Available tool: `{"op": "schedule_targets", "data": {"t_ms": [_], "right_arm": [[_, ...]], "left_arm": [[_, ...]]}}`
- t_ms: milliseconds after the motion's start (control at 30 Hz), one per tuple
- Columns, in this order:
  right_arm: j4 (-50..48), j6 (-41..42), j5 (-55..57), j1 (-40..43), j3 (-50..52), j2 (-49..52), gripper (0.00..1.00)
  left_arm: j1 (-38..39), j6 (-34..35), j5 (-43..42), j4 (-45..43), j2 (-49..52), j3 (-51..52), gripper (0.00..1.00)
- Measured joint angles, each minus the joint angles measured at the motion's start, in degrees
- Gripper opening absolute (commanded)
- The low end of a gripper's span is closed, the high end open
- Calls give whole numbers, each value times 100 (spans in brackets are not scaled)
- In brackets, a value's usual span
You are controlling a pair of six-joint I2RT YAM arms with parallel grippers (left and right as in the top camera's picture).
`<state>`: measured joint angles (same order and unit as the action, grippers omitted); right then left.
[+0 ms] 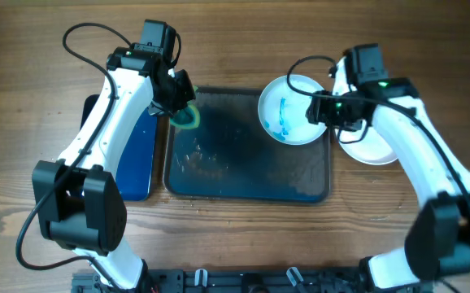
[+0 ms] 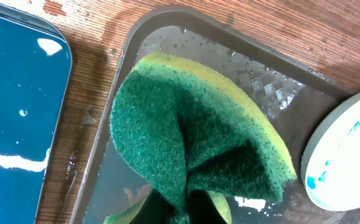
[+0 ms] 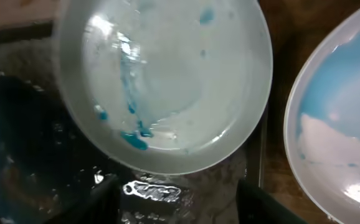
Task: Clean dirty plates on tray and stack at the side
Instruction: 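Drag the last dirty plate toward the tray center with the right gripper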
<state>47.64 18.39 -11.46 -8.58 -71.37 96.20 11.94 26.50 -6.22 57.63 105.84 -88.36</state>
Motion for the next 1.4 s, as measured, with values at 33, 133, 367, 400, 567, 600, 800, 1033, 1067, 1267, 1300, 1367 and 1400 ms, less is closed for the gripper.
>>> {"op": "schedule_targets", "data": {"t_ms": [33,133,367,400,567,600,800,1033,1067,1267,1300,1367,1400], "right_arm": [[0,55,66,-2,0,203,45],[9,295,210,0,2,640,41],[-59,501,387,-2,2,1075,37],[-68,520,404,-2,4,1182,32],[-81,629,409,-98,98,1429,6],[-70,629,382,-140,98,1429,6],[402,387,28,-846,105,1429,23],[-2,-398,13,-1034,83,1429,61],[-332,-691,35,-1027,85,1429,62],[-1305,-1652,59,-1025,66,1427,40],[-1281,-1725,61,-1025,68,1427,39],[-1182,-1816,61,-1025,68,1427,26],[-1095,-1814,61,-1025,68,1427,15]], "left_arm": [[0,0,4,4,0,0,4],[0,0,37,22,0,0,4],[0,0,68,24,0,0,4],[0,0,81,24,0,0,4],[0,0,85,24,0,0,4],[0,2,85,24,0,0,4],[0,0,85,24,0,0,4],[0,0,85,22,0,0,4],[0,0,85,24,0,0,4],[0,0,85,17,0,0,4],[0,0,85,17,0,0,4],[0,0,85,17,0,0,4],[0,0,87,17,0,0,4]]}}
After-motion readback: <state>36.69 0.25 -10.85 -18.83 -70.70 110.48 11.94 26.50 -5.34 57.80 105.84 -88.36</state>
